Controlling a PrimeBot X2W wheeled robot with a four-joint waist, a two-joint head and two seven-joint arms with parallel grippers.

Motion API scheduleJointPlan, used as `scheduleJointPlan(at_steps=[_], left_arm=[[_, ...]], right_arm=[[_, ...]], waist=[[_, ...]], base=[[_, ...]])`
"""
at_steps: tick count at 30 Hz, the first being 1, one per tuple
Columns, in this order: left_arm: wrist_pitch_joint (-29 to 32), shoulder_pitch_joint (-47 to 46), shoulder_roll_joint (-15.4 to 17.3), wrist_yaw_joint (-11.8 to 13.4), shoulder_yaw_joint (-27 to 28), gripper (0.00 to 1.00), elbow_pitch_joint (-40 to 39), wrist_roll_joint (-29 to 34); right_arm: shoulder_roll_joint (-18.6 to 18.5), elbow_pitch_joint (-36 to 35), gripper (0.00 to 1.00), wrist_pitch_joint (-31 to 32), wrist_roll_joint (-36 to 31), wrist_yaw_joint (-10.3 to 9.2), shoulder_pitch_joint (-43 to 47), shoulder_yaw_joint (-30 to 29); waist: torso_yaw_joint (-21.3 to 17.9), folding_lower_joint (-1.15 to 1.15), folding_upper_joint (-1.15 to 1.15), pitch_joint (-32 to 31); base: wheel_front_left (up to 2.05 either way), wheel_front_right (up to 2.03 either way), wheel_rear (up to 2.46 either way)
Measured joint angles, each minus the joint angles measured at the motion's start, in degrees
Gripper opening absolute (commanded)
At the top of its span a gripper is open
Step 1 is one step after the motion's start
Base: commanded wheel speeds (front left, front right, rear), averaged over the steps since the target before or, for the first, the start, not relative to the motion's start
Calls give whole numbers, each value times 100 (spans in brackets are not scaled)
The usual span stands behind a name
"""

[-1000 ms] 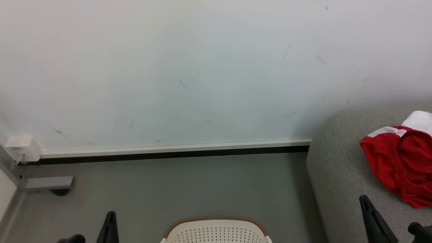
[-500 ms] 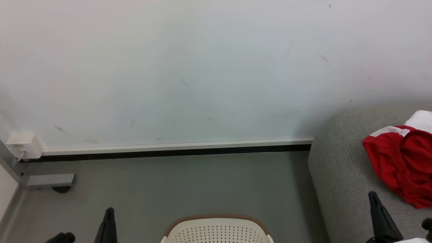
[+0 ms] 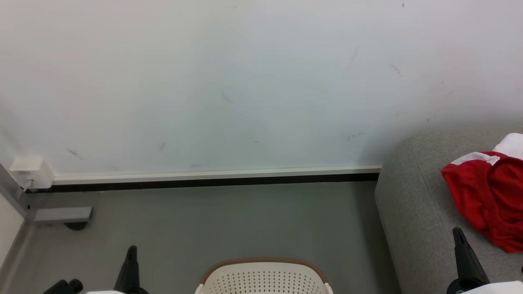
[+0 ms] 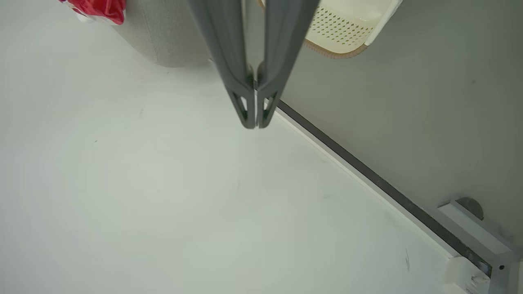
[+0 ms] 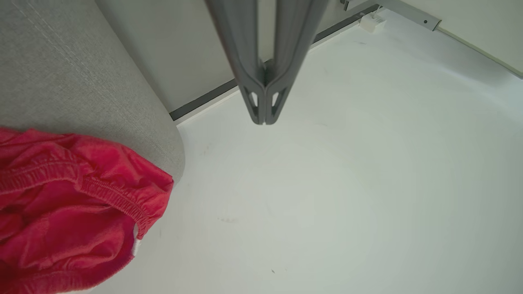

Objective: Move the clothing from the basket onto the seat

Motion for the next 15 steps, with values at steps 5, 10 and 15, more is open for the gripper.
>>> scheduleJointPlan(at_steps=[5,10,15], left_arm=[[96,-51,1,-43,29,0,-4,-375],[178,-74,1,-86,51,0,-8,-724],[265,-114,2,-115,71,0,-11,-1048]], right_arm=[[45,12,0,92,320,0,-31,-91],[77,22,0,190,619,0,-44,-156],[116,29,0,265,902,0,-96,-238]], waist=[[14,0,0,15],[27,0,0,31],[41,0,0,46]], base=[[0,0,0],[0,0,0],[0,0,0]])
